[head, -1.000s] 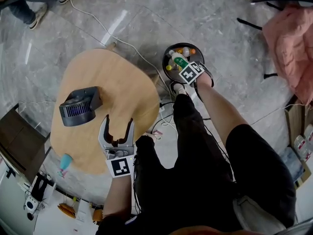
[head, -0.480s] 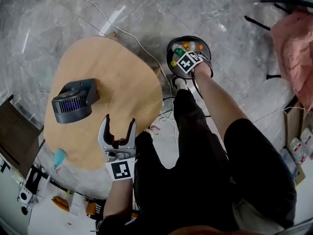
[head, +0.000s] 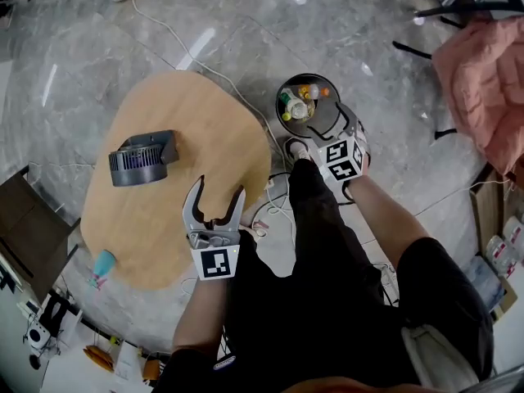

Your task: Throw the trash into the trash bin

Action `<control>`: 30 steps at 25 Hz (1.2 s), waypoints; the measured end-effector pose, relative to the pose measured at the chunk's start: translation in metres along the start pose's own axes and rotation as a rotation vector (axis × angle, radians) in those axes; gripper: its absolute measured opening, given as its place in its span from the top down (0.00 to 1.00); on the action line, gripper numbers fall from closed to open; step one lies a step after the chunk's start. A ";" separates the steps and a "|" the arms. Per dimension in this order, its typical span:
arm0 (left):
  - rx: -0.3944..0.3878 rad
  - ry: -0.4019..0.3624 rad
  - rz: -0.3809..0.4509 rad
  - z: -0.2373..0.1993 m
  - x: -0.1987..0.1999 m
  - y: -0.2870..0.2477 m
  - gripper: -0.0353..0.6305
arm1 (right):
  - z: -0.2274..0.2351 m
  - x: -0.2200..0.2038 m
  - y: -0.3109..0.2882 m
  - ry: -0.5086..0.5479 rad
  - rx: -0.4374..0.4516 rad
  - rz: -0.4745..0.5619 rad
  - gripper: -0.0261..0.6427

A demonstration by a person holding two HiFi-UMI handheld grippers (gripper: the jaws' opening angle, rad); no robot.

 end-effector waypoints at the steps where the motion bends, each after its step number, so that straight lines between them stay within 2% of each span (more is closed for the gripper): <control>1: -0.008 -0.022 0.014 0.000 0.004 0.003 0.45 | -0.003 0.013 0.026 -0.006 -0.024 0.062 0.29; 4: 0.005 -0.060 0.066 -0.002 0.020 0.020 0.45 | -0.018 0.052 0.099 -0.032 -0.057 0.225 0.32; 10: 0.069 -0.060 0.166 -0.023 0.061 0.084 0.45 | -0.061 0.136 0.210 -0.095 -0.040 0.453 0.37; 14: 0.158 -0.022 0.236 -0.044 0.089 0.147 0.47 | -0.097 0.199 0.250 -0.058 0.025 0.600 0.44; 17: 0.230 -0.083 0.282 -0.059 0.119 0.201 0.50 | -0.121 0.255 0.287 -0.005 0.097 0.721 0.46; 18: 0.266 -0.073 0.296 -0.064 0.127 0.221 0.50 | -0.130 0.273 0.301 0.018 0.121 0.767 0.46; 21: 0.406 0.093 0.364 -0.077 0.144 0.276 0.52 | -0.150 0.328 0.339 0.084 0.196 0.893 0.49; 22: 0.450 0.114 0.385 -0.081 0.151 0.292 0.52 | -0.155 0.345 0.350 0.103 0.223 0.933 0.50; 26: 0.548 0.140 0.434 -0.086 0.178 0.360 0.57 | -0.185 0.395 0.403 0.132 0.336 1.072 0.57; 30: 0.659 0.161 0.513 -0.087 0.191 0.425 0.65 | -0.231 0.434 0.445 0.259 0.471 1.147 0.69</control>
Point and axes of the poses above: the fingertips, and each gripper's own axes: y backward along the fingers, z to its right, x out of its top, the point moved 9 cm from there along y, backward along the fingers, and after that the axes turned 8 degrees about y, right-handed, at the moved point
